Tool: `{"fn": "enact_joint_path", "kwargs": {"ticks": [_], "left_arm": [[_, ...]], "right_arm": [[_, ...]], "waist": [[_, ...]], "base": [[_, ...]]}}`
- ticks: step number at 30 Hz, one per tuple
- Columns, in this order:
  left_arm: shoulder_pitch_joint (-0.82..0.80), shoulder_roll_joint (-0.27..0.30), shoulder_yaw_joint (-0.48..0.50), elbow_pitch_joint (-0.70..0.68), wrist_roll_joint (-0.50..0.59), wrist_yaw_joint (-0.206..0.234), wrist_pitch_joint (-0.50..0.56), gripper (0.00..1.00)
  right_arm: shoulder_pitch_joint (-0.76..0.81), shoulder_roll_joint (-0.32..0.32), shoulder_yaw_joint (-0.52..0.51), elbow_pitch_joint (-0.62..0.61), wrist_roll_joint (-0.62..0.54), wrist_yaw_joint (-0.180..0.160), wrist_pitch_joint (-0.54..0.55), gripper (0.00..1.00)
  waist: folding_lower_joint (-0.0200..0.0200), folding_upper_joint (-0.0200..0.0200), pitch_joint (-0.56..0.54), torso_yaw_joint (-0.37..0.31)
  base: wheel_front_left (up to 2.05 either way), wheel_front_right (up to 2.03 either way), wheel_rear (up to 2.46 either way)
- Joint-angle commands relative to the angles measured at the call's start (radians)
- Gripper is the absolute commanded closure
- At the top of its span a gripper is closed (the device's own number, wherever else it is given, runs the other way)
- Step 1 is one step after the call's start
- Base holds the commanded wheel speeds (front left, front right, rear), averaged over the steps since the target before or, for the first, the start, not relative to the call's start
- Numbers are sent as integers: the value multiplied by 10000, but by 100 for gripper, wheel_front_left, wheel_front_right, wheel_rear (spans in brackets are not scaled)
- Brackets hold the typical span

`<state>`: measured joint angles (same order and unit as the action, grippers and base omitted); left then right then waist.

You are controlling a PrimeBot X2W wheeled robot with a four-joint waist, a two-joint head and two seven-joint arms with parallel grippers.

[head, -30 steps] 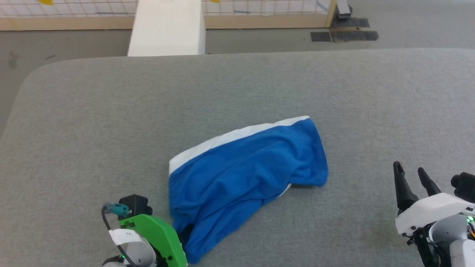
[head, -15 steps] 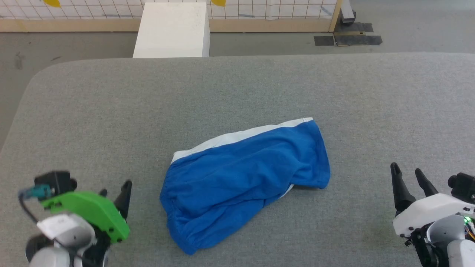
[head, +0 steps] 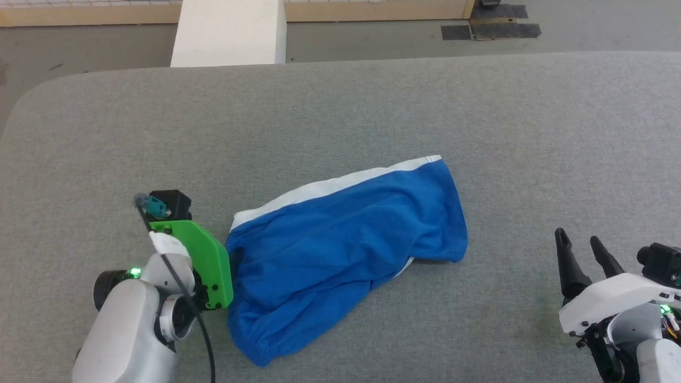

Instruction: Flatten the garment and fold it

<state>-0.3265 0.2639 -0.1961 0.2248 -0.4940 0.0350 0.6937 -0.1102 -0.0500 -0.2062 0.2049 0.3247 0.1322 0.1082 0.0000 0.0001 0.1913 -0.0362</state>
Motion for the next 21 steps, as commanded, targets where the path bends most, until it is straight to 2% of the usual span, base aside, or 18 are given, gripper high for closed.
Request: {"fn": "enact_joint_path", "kwargs": {"ticks": [1,5,6,7,11,15,18,21], "left_arm": [[-192,7,-55,262,115,-76,-76,0],[-183,-156,-200,966,18,-217,-168,0],[-159,-200,-226,1086,-41,-291,-211,56],[-148,-253,-204,1120,-118,-361,-338,100],[-72,-472,29,1029,-411,-514,-1092,100],[163,-641,495,457,-710,-452,-1990,100],[394,-765,722,-233,-798,-356,-2556,100],[573,-874,774,-892,-827,-298,-2833,100]], "right_arm": [[-145,-3,6,5,-10,-15,-74,0],[-124,-3,-29,-25,-23,-15,-119,0],[-120,-3,-29,-32,-28,-15,-125,0],[-112,-3,-35,-39,-40,-15,-128,0],[-234,-3,175,-280,-204,-15,28,0],[-1008,-3,771,-840,-796,-15,739,0],[-2101,-3,1423,-883,-1309,-15,1921,0],[-3255,-3,1946,-323,-1816,-15,3143,0]], "waist": [[0,-1,92,-100],[0,-1,170,-159],[0,-1,179,-167],[0,-1,184,-163],[0,-1,171,-84],[0,-1,153,-47],[0,-1,247,38],[0,-1,473,190]], "base": [[0,0,0],[0,0,0],[0,0,0],[0,0,0],[0,0,0],[0,0,0],[0,0,0],[0,0,0]]}}
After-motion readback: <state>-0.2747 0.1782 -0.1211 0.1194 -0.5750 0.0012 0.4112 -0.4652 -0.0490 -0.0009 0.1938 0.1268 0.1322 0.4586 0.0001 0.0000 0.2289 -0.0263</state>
